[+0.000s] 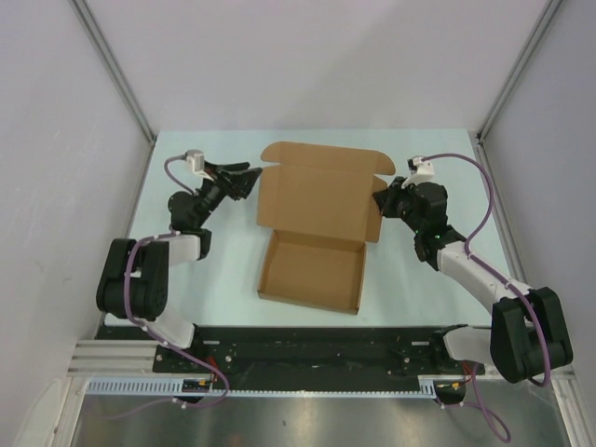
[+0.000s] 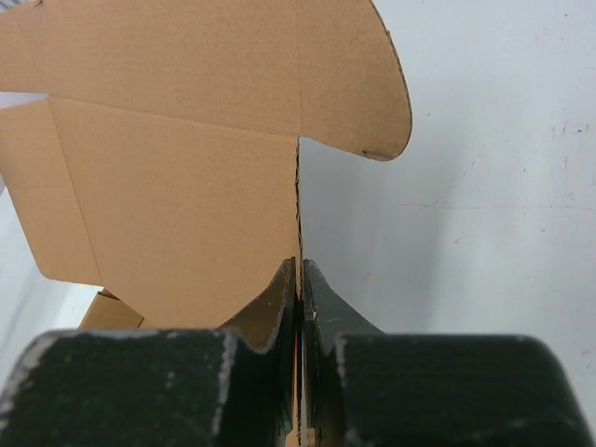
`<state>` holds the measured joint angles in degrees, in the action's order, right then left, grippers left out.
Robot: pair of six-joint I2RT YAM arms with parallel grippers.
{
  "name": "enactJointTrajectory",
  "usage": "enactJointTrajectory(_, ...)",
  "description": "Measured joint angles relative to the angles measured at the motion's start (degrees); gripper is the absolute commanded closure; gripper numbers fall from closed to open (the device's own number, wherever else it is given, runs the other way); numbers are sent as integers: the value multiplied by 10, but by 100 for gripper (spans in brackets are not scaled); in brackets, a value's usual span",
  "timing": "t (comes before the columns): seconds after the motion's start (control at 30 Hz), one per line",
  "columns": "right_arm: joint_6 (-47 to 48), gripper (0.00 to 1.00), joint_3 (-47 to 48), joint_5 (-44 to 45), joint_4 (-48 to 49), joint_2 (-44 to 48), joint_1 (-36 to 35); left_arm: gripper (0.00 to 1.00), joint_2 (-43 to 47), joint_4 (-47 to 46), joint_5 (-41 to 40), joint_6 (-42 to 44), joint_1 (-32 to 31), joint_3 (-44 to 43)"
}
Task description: Fold the paper box
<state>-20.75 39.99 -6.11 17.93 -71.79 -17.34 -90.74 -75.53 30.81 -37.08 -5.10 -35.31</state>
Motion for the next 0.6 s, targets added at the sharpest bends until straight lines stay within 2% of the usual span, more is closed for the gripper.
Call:
enactJointTrajectory(0.2, 0, 96, 0, -5, 2, 0, 1, 49, -40, -2, 71, -32, -2, -30)
enactJointTrajectory(0.43, 0, 96, 0, -7, 4, 0, 1, 58, -65, 24, 90, -28, -8, -40)
enactJointTrajectory(0.53, 0, 96, 0, -8, 5, -1, 1, 60, -73, 35, 91, -23, -9, -48)
enactJointTrajectory(0.6, 0, 96, 0, -9, 6, -2, 1, 57, -78, 43, 91, -20, -10, -53)
